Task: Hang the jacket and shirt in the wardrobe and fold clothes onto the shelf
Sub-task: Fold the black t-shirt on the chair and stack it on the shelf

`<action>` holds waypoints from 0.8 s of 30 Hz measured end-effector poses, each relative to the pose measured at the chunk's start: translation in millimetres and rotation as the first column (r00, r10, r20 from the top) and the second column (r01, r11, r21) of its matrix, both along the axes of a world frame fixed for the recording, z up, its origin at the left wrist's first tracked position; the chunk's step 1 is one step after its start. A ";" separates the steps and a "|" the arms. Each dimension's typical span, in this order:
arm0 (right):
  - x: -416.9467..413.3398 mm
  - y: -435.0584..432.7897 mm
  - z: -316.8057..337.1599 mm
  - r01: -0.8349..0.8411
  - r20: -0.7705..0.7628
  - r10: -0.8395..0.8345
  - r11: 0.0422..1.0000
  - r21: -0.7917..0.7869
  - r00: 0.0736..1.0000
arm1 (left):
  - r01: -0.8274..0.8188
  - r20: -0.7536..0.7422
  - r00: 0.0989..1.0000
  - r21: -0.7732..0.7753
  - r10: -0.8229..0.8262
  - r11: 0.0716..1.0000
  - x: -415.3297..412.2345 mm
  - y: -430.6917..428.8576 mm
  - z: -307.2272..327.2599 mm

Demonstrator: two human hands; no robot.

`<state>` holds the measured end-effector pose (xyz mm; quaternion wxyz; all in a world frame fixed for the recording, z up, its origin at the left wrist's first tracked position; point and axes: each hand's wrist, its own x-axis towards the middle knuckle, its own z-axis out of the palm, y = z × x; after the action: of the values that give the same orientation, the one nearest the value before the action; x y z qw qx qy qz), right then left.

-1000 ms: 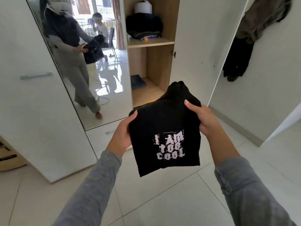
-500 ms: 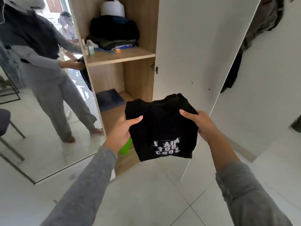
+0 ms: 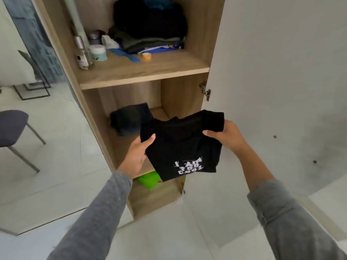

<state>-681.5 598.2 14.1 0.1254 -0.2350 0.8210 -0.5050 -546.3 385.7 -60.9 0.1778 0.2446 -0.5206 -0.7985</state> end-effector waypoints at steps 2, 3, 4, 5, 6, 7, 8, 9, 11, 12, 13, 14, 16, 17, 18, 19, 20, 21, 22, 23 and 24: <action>-24.2 -24.9 -8.2 -0.015 -0.034 0.016 0.998 0.057 0.999 | -0.051 0.029 0.998 -0.037 0.052 0.998 -23.3 -22.7 -11.1; -37.3 -40.2 -14.3 -0.022 -0.051 0.027 0.996 0.092 0.998 | -0.062 0.040 0.997 -0.058 0.064 0.996 -35.9 -37.5 -17.2; -44.7 -48.1 -15.0 -0.032 -0.075 0.042 0.991 0.131 0.996 | -0.079 0.041 0.996 -0.077 0.082 0.994 -45.3 -47.8 -19.8; -52.9 -62.0 -21.4 -0.049 -0.080 0.063 0.984 0.173 0.995 | -0.088 0.063 0.993 -0.109 0.095 0.990 -56.1 -64.9 -29.3; -59.2 -73.2 -25.2 -0.074 -0.087 0.094 0.975 0.209 0.992 | -0.108 0.082 0.989 -0.146 0.121 0.983 -65.5 -79.2 -34.8; -67.4 -88.1 -31.6 -0.116 -0.091 0.140 0.965 0.235 0.986 | -0.130 0.102 0.983 -0.183 0.151 0.974 -76.5 -94.7 -41.1; -69.4 -98.1 -36.9 -0.161 -0.085 0.188 0.954 0.253 0.979 | -0.153 0.135 0.973 -0.227 0.186 0.962 -84.0 -107.2 -45.9; -74.9 -115.6 -45.6 -0.205 -0.063 0.229 0.941 0.270 0.971 | -0.186 0.184 0.953 -0.269 0.240 0.945 -94.5 -125.0 -53.7; -70.2 -136.3 -58.2 -0.300 0.018 0.305 0.919 0.256 0.952 | -0.232 0.238 0.917 -0.332 0.319 0.914 -107.1 -147.5 -59.9; -70.7 -150.4 -66.3 -0.328 0.083 0.317 0.919 0.220 0.945 | -0.243 0.258 0.903 -0.354 0.344 0.903 -116.4 -162.7 -62.0; -70.7 -162.2 -73.9 -0.324 0.139 0.303 0.931 0.166 0.943 | -0.245 0.276 0.889 -0.384 0.364 0.890 -127.3 -176.5 -61.8; -73.4 -174.2 -83.3 -0.288 0.199 0.267 0.953 0.090 0.943 | -0.239 0.287 0.879 -0.425 0.380 0.873 -140.9 -191.1 -61.1; -80.1 -191.5 -101.3 -0.118 0.332 0.138 0.990 -0.082 0.933 | -0.183 0.285 0.874 -0.558 0.394 0.809 -170.7 -214.6 -52.8; -83.9 -193.9 -110.5 -0.002 0.403 0.067 0.987 -0.159 0.913 | -0.147 0.252 0.891 -0.626 0.378 0.766 -182.1 -218.4 -45.0; -88.0 -196.0 -124.7 0.108 0.474 0.002 0.973 -0.206 0.880 | -0.119 0.212 0.914 -0.676 0.347 0.727 -192.4 -220.8 -45.1; -92.4 -198.4 -144.3 0.202 0.536 -0.059 0.956 -0.214 0.842 | -0.074 0.206 0.929 -0.709 0.307 0.701 -200.2 -221.1 -50.7; -96.2 -199.7 -166.6 0.279 0.594 -0.117 0.941 -0.189 0.796 | -0.028 0.234 0.929 -0.727 0.287 0.686 -204.0 -218.8 -64.0; -97.8 -197.8 -188.7 0.350 0.653 -0.177 0.926 -0.143 0.736 | 0.018 0.288 0.914 -0.730 0.285 0.683 -201.1 -211.0 -81.1; -100.4 -196.9 -214.4 0.404 0.716 -0.216 0.909 -0.100 0.664 | 0.046 0.349 0.885 -0.725 0.309 0.687 -192.5 -204.9 -108.1; -102.5 -192.6 -236.1 0.442 0.775 -0.234 0.895 -0.065 0.587 | 0.076 0.409 0.853 -0.711 0.324 0.699 -179.8 -194.9 -130.7; -104.4 -190.1 -257.9 0.458 0.837 -0.223 0.888 -0.036 0.499 | 0.103 0.487 0.803 -0.682 0.344 0.724 -161.8 -185.8 -158.4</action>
<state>-785.9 408.1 -243.9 0.3538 0.1779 0.6276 -0.6703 -708.1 200.0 -219.2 0.1403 0.4299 -0.7854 -0.4228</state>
